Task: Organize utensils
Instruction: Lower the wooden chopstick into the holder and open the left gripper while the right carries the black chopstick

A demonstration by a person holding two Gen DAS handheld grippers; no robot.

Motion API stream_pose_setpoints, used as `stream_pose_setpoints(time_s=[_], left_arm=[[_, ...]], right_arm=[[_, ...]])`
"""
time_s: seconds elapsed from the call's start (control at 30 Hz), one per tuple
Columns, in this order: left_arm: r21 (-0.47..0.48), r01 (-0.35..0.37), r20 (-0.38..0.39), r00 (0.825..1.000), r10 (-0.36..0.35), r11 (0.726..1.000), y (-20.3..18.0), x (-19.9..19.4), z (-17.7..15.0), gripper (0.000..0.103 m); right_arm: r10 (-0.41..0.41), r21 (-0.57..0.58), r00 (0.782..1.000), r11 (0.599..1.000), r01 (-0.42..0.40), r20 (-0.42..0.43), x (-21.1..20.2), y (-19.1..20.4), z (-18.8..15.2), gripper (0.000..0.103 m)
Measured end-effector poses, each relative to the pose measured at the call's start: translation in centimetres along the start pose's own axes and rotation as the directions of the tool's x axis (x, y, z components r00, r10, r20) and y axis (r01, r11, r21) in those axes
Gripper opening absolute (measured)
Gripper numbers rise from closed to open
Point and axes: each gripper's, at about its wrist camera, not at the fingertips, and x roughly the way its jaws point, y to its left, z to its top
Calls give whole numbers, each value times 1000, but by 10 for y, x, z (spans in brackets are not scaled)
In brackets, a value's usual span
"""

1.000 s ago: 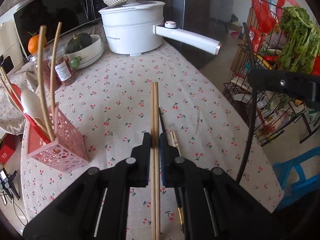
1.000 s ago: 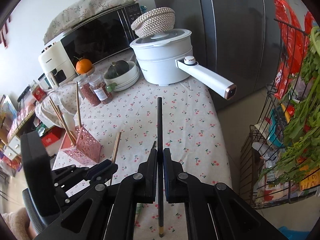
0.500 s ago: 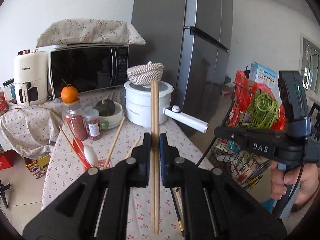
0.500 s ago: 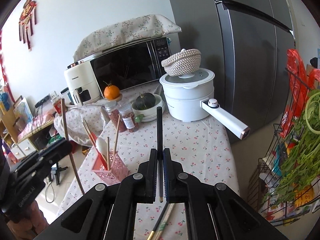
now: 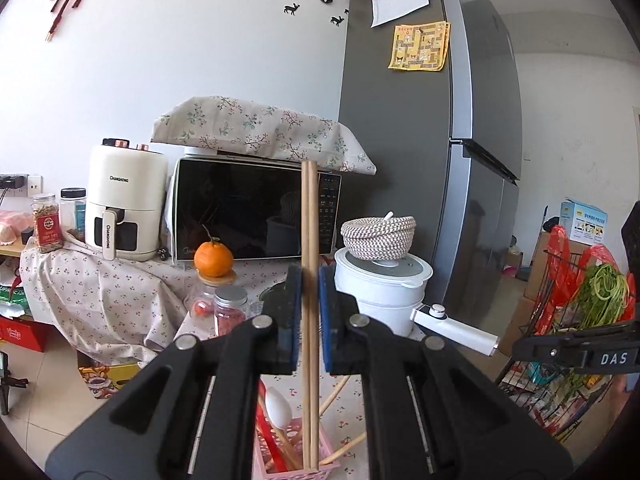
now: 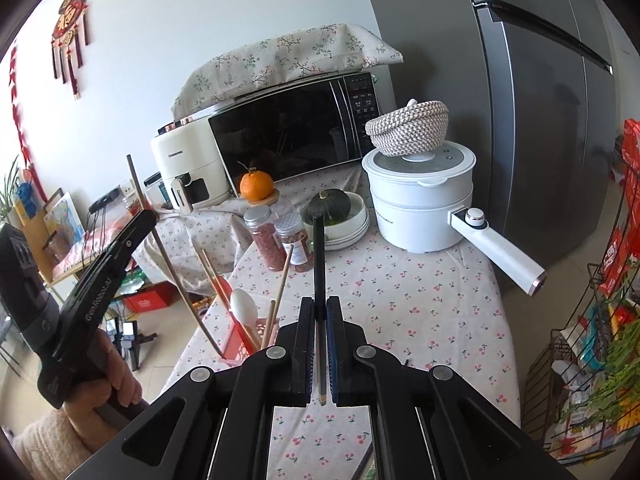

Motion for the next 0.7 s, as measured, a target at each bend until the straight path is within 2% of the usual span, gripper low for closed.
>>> stream_pose_setpoints(time_s=[0.17, 0.37, 0.5, 0.57, 0.63, 0.7], left_arm=[[34, -41, 2, 999, 41, 999, 1, 16, -20, 10], [16, -80, -83, 993, 81, 997, 14, 35, -43, 10], [-20, -46, -157, 987, 42, 999, 20, 39, -49, 11], [-58, -35, -207, 978, 22, 998, 23, 39, -50, 33], [-74, -54, -236, 971, 35, 996, 25, 35, -49, 46], [-82, -68, -278, 960, 43, 994, 28, 32, -49, 47]], right_arm=[[-7, 4, 1000, 1000, 7, 23, 2, 2, 3, 5], [26, 37, 994, 999, -30, 102, 3, -2, 15, 5], [64, 43, 987, 997, -71, 144, 7, 2, 22, 5], [82, 52, 985, 995, -91, 153, 10, 4, 25, 5], [97, 68, 983, 992, -108, 159, 12, 4, 28, 5], [116, 81, 980, 988, -131, 164, 16, 5, 30, 5]])
